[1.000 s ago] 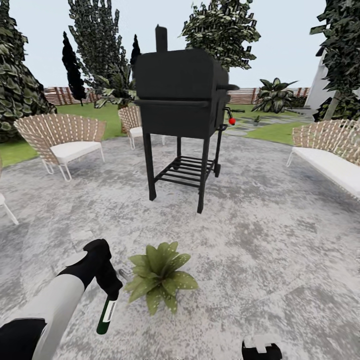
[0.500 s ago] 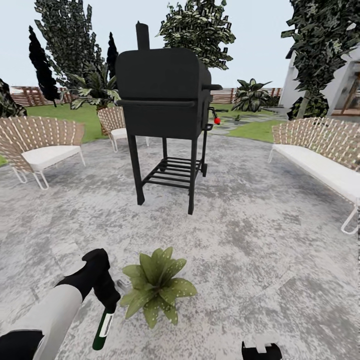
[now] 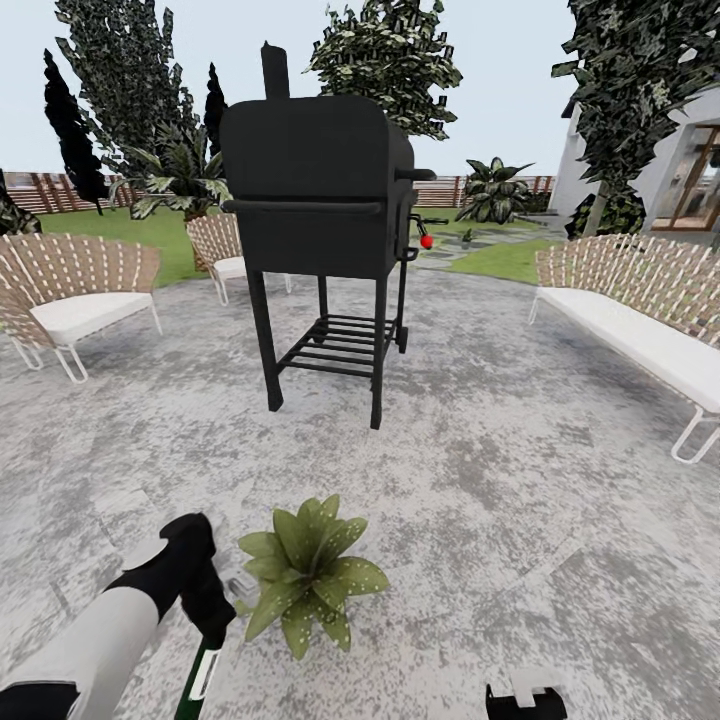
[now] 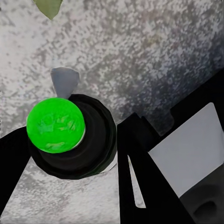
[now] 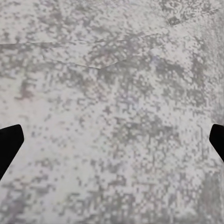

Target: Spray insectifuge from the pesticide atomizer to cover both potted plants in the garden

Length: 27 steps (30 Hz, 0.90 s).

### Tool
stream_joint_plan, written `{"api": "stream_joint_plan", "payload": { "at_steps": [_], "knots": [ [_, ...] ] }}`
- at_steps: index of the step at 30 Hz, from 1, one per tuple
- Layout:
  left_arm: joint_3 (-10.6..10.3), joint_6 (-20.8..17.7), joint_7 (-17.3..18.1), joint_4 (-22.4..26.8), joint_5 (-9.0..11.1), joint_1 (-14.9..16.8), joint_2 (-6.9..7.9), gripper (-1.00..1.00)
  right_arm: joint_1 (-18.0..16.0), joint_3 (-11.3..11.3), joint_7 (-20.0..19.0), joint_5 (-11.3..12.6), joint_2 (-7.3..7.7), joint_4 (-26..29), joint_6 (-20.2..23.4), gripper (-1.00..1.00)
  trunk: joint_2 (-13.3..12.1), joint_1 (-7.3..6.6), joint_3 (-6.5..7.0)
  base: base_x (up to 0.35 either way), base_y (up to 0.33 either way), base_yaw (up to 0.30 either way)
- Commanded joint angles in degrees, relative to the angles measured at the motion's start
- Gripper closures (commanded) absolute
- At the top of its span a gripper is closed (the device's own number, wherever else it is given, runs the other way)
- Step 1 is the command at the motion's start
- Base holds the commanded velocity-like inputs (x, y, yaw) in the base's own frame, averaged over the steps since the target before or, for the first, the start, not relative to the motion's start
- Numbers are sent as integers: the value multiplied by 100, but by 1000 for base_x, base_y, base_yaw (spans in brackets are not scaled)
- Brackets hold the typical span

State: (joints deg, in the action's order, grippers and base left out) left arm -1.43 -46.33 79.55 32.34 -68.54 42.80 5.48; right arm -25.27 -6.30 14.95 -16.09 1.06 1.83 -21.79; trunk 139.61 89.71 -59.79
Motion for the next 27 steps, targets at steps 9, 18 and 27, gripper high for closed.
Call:
{"api": "stream_joint_plan", "payload": {
  "at_steps": [9, 18, 27],
  "knots": [
    [-3, -84, 97, 85, 7, 122, -80, 100, -4, -47, 25, -60, 0, 9, -19, -100, 2, -1, -5, 0, 0, -5],
    [-41, -78, 55, 23, -37, 21, -37, 100, -4, -47, 25, -58, 0, 3, -19, -100, 2, -1, -5, 0, 7, -227],
    [9, -86, -51, -8, -38, 18, -23, 100, -4, -46, 25, -60, -8, 1, -19, -100, 2, -1, -5, -31, 252, -260]
  ]
}}
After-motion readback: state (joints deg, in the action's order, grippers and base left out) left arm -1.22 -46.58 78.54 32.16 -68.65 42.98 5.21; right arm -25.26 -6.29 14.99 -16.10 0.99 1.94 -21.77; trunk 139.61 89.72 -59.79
